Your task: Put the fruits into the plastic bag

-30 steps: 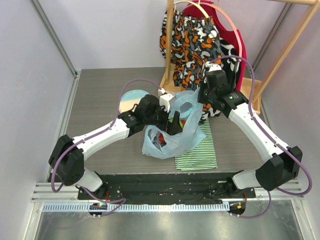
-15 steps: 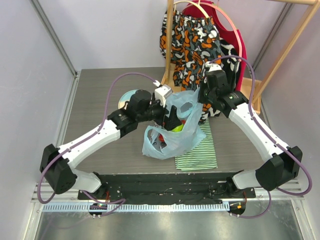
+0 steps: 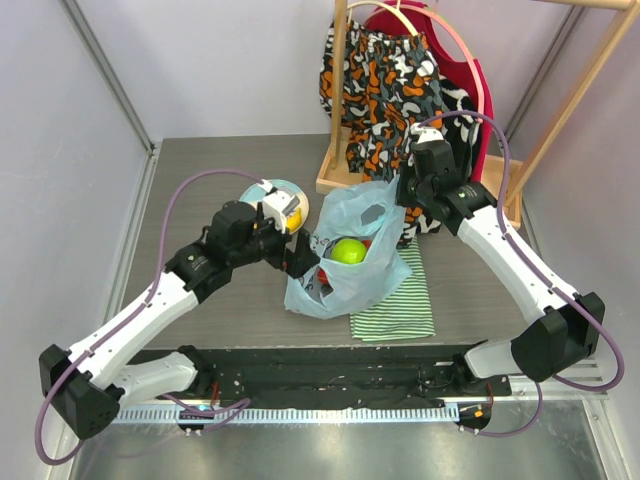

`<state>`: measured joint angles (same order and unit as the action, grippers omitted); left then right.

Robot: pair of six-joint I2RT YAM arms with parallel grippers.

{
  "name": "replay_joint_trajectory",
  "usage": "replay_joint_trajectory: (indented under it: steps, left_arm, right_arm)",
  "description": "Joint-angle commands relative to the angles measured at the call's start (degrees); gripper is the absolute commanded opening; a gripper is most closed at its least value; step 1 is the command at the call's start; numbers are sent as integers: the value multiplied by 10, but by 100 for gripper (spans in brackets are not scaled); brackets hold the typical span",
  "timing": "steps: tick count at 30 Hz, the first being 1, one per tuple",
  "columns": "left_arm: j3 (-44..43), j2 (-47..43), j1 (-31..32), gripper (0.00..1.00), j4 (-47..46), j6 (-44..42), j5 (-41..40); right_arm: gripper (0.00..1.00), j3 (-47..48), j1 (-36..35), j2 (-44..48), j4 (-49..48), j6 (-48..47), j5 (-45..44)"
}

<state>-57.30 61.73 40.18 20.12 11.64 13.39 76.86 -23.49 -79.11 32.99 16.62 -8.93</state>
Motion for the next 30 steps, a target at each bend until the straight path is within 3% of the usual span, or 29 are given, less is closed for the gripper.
replay_joint_trajectory:
  steps: [1,9,12,13,15,16,18,23,30]
  left_arm:
    - [39,-26,-22,100,13,22,54]
    - [72,21,-41,96,-31,63,106]
    - [72,43,-43,65,-33,80,127]
    - [73,46,-43,49,-35,84,136]
    - [82,47,-43,33,-50,94,156]
    - [83,46,-43,16,-55,99,158]
    - [77,30,-43,1,-68,101,143]
    - [24,-18,-43,0,-135,96,100]
    - [-69,-26,-43,0,-291,127,131]
  right_arm:
    - [1,11,2,9,-19,-5,-3]
    - [1,17,2,14,-20,-4,4]
    - [1,19,3,19,-20,-10,-6]
    - [1,22,3,17,-20,-12,-7]
    - [1,27,3,12,-20,-12,-4]
    - [1,29,2,6,-20,-14,-2]
    - [1,37,3,-1,-19,-17,1]
    - [1,76,3,-9,-14,-34,-3]
    - [1,166,2,-17,-11,-60,-34]
